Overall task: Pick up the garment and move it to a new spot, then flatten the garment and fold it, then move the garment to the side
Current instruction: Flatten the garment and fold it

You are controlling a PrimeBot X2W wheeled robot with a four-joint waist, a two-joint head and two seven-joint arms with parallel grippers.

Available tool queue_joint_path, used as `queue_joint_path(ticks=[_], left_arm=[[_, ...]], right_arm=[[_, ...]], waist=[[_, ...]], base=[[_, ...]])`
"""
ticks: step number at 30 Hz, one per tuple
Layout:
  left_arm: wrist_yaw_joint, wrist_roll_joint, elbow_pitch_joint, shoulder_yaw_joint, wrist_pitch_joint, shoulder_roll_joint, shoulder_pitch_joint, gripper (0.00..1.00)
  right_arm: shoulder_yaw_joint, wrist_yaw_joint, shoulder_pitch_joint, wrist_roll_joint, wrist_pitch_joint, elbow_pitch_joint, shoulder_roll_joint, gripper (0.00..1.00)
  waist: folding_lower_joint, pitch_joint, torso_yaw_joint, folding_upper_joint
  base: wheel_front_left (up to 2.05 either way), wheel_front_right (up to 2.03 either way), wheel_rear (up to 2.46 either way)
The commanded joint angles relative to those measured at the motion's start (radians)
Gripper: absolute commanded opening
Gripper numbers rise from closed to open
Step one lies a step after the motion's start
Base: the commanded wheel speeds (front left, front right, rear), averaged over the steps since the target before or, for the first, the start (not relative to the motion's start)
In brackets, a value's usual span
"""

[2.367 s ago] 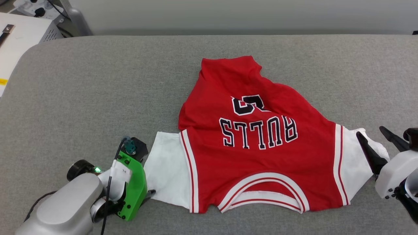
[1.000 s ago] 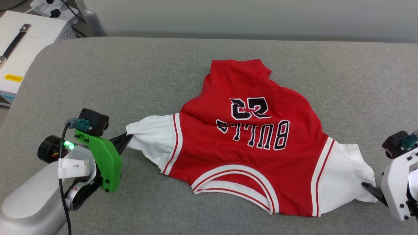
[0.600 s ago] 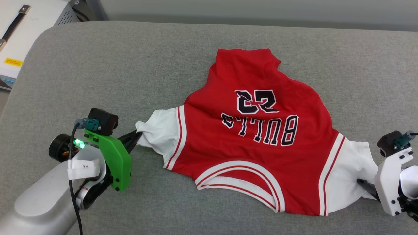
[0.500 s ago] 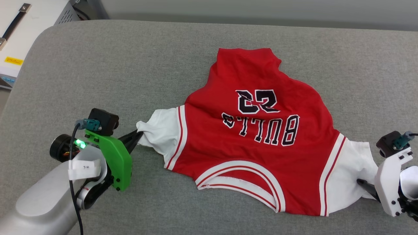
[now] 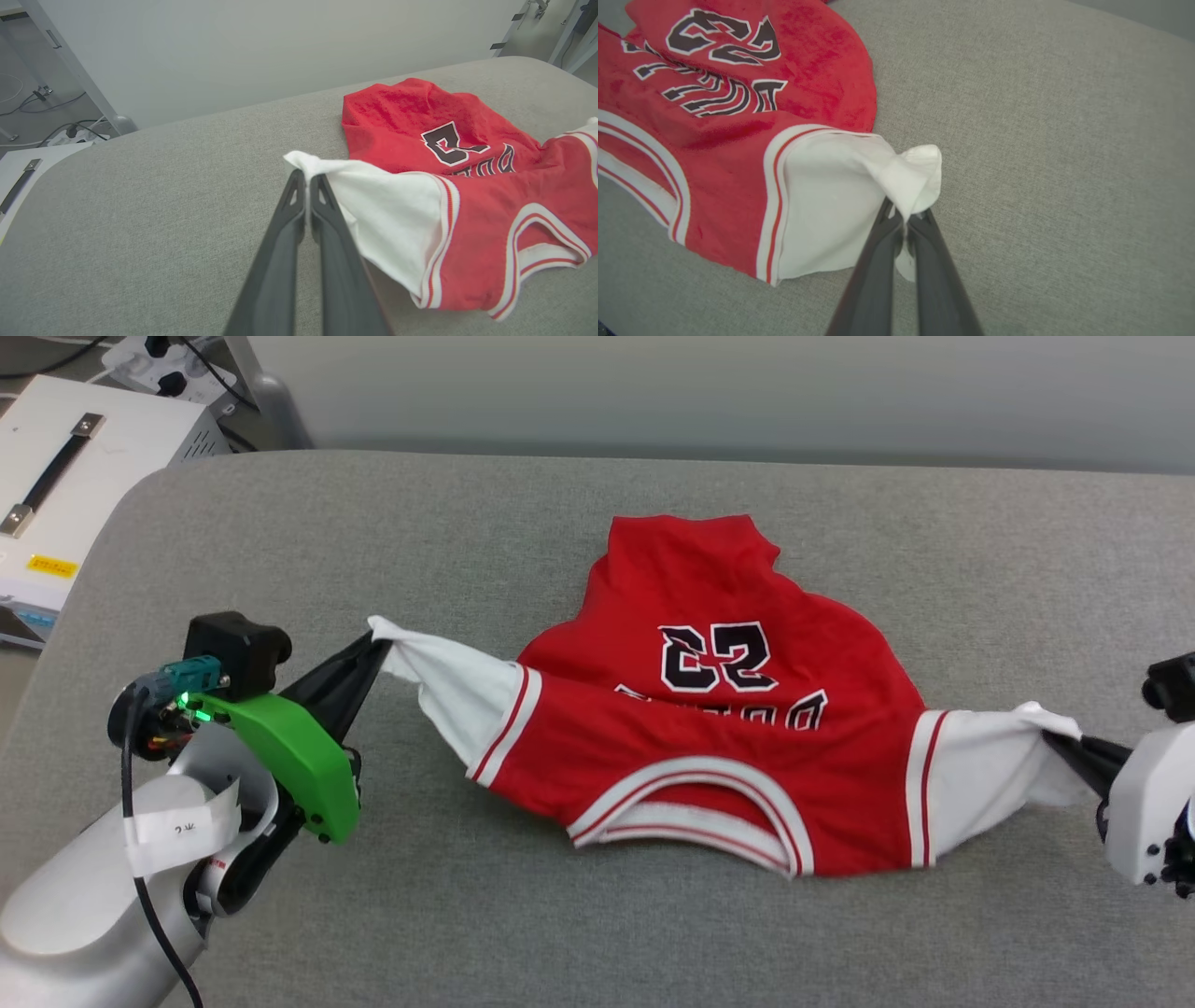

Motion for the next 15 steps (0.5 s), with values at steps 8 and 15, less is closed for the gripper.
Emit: queue_joint_path(ticks=[8,15], left_arm=[[0.071,0.051,-0.183,0.070,-0.056,0.011,-0.097,0.00],[0.081,0.084,-0.262,0.115,-0.060,-0.003,-0.228,0.00]], right_arm=[[-0.199,-0.001,0.001,-0.045,-0.026,-0.164,-0.001,0.00],[-0.374,-0.001,-0.032,-0.098,-0.003,-0.312,0.039,0.00]], waist=[[0.0000,-0.044,-0.016,0.0000],[0.0000,-0.035,-0.028,0.0000]], base=[[0.00,0.00,0.00],[0.00,0.00,0.00]])
